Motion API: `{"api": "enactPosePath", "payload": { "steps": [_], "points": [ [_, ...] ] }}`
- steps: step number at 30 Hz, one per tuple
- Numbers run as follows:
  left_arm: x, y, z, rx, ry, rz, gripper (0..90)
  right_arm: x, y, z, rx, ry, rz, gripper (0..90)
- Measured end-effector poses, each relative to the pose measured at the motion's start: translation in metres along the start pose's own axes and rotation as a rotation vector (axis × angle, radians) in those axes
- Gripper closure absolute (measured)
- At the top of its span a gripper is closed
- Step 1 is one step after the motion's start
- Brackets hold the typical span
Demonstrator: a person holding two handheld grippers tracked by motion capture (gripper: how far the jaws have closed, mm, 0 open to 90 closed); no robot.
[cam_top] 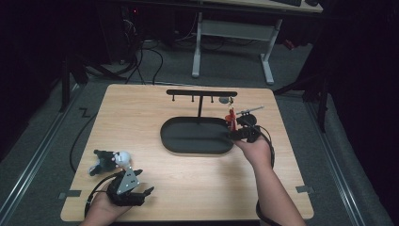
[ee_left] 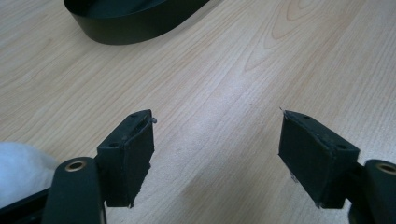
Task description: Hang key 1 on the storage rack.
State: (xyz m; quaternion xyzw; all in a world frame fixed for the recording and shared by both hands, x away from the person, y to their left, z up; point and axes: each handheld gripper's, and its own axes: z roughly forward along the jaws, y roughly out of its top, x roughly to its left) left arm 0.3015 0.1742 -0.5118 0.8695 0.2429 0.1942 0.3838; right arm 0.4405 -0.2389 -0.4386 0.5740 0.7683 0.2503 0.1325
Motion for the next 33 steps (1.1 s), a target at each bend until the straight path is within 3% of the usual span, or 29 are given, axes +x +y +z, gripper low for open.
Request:
{"api": "enactPosePath", "payload": {
  "steps": [2,10,11,14,16,19,20,22,25,29,33],
  "points": [
    [0.002,0.001,-0.003,0.000,0.006,-0.002,28.0,0.003,-0.015,-0.002,-0.020,-0.007,-0.034,37.0],
    [0.005,0.001,-0.006,0.006,0.021,-0.019,29.3,0.003,-0.084,-0.006,-0.133,-0.009,-0.064,30.4],
    [0.005,0.001,-0.007,0.007,0.022,-0.023,29.3,0.003,-0.084,-0.006,-0.133,-0.009,-0.064,30.4],
    [0.006,-0.001,-0.008,0.001,0.021,-0.048,29.3,-0.001,-0.115,-0.010,-0.197,0.000,-0.040,28.7],
    [0.006,-0.002,-0.009,-0.006,0.023,-0.069,29.3,-0.002,-0.123,-0.011,-0.215,-0.002,-0.034,28.1],
    [0.008,-0.001,-0.012,-0.009,0.042,-0.091,29.2,-0.006,-0.150,-0.016,-0.295,-0.005,0.017,26.1],
    [0.009,0.001,-0.014,-0.015,0.056,-0.098,29.2,-0.011,-0.160,-0.020,-0.317,0.020,0.040,27.7],
    [0.010,0.001,-0.016,-0.016,0.071,-0.100,29.3,-0.013,-0.162,-0.022,-0.313,0.047,0.049,26.8],
    [0.012,0.001,-0.020,-0.010,0.102,-0.102,29.3,-0.021,-0.166,-0.024,-0.333,0.042,0.057,25.3],
    [0.017,0.000,-0.029,-0.007,0.139,-0.111,29.3,-0.024,-0.164,-0.025,-0.362,0.013,0.030,24.2],
    [0.024,-0.003,-0.037,-0.014,0.169,-0.141,29.4,-0.022,-0.167,-0.028,-0.372,0.033,0.036,24.2]
  ]
}}
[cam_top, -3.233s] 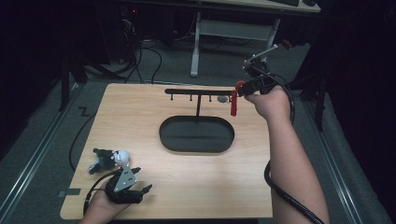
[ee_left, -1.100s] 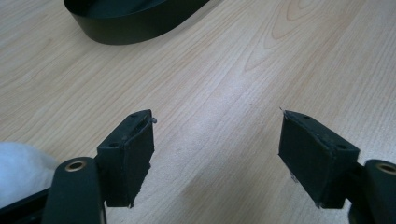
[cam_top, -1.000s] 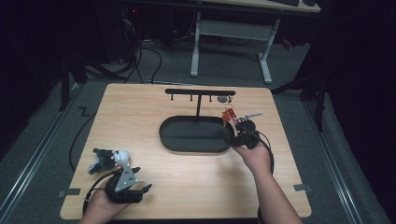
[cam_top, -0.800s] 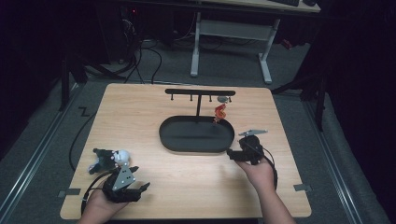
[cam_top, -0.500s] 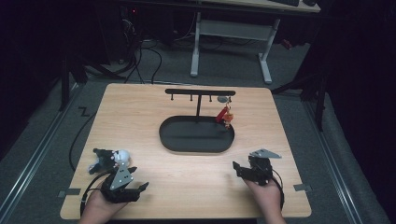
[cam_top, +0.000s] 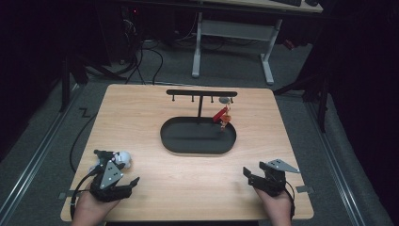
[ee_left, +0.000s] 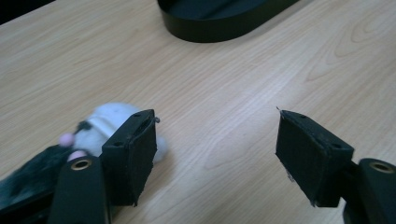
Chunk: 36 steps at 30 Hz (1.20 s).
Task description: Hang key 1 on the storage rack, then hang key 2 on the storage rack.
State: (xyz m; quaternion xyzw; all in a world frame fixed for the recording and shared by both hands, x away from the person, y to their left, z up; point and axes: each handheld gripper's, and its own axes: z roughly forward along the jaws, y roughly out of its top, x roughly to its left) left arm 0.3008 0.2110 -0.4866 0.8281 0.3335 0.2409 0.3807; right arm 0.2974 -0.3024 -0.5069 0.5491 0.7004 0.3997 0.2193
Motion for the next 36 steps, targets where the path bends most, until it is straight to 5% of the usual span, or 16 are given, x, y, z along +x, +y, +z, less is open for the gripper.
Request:
{"api": "enactPosePath", "payload": {
  "steps": [16,28,36],
  "points": [
    [0.039,-0.008,-0.001,0.002,0.045,-0.057,29.5,0.008,0.000,-0.003,0.004,-0.031,-0.016,23.0],
    [0.071,-0.024,-0.022,-0.008,0.143,-0.136,26.2,0.024,0.000,0.005,0.028,0.002,-0.080,23.1],
    [0.084,-0.038,-0.014,0.072,0.142,-0.161,22.5,0.021,0.001,0.008,0.032,0.016,-0.071,23.2]
  ]
}}
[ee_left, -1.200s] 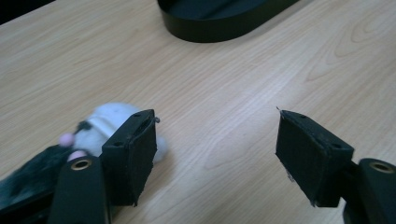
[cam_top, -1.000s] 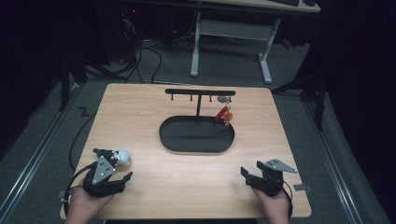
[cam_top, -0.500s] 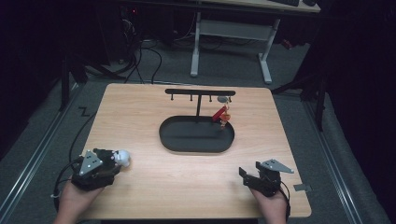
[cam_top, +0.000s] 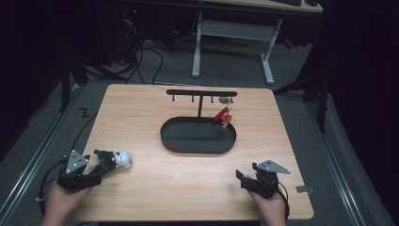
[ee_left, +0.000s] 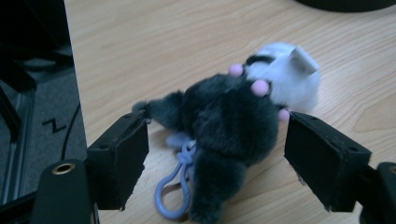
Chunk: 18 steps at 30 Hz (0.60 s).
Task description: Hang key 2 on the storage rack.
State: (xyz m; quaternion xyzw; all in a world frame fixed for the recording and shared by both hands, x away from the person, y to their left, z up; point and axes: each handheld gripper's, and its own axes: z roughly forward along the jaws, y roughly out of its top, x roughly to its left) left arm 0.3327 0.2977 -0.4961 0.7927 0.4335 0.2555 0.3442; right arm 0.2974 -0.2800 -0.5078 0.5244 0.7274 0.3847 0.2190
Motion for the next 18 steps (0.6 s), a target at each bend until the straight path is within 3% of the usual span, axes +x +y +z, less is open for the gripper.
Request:
{"api": "enactPosePath", "payload": {
  "steps": [18],
  "points": [
    [-0.0002,-0.0051,0.0092,0.112,-0.021,0.022,37.8,-0.0038,-0.0037,0.0065,0.028,0.026,0.028,23.4]
  ]
}}
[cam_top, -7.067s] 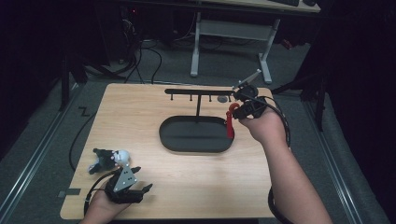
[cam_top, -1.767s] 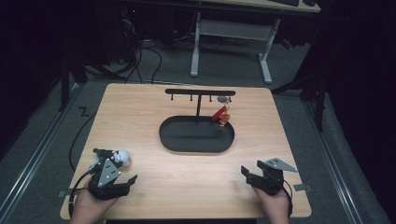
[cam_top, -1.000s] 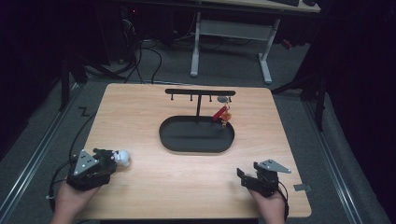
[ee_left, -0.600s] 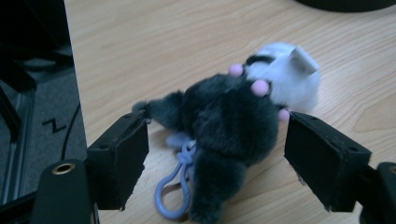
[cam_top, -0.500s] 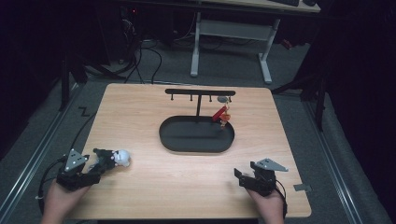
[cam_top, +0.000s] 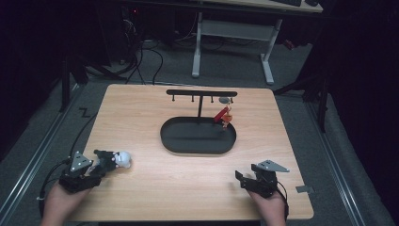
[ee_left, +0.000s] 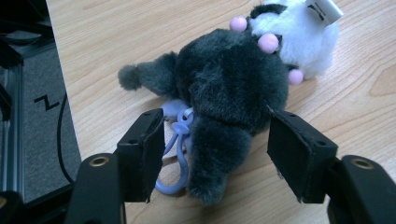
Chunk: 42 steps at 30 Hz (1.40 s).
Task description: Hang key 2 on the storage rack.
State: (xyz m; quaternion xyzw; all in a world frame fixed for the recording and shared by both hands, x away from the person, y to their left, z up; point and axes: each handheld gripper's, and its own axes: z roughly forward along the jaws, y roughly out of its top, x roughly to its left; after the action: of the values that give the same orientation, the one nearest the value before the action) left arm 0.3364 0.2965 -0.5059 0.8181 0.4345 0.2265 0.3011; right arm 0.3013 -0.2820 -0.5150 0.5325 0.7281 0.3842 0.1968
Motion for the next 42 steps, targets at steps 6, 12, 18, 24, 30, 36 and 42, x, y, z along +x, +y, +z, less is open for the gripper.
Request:
{"api": "enactPosePath", "payload": {
  "steps": [6,12,18,24,30,36,42],
  "points": [
    [-0.003,0.000,0.001,0.022,0.004,0.019,63.4,-0.001,0.000,0.001,0.005,0.006,0.002,23.6],
    [-0.012,0.003,0.001,0.007,-0.003,0.060,83.7,-0.001,-0.001,0.001,0.006,0.007,0.010,24.0],
    [-0.040,0.014,0.005,-0.041,-0.050,0.108,85.0,-0.003,0.000,0.000,0.000,0.003,0.021,24.3],
    [-0.103,0.042,0.022,-0.081,-0.147,0.222,84.9,-0.004,0.000,-0.002,-0.003,-0.001,0.030,24.4],
    [-0.172,0.072,0.047,-0.112,-0.253,0.337,84.9,-0.007,0.000,-0.006,-0.019,-0.005,0.039,24.5],
    [-0.238,0.102,0.072,-0.139,-0.352,0.422,84.8,-0.011,0.000,-0.009,-0.030,-0.009,0.044,24.6],
    [-0.281,0.122,0.087,-0.148,-0.417,0.484,84.6,-0.015,-0.001,-0.013,-0.042,-0.008,0.064,24.8]
  ]
}}
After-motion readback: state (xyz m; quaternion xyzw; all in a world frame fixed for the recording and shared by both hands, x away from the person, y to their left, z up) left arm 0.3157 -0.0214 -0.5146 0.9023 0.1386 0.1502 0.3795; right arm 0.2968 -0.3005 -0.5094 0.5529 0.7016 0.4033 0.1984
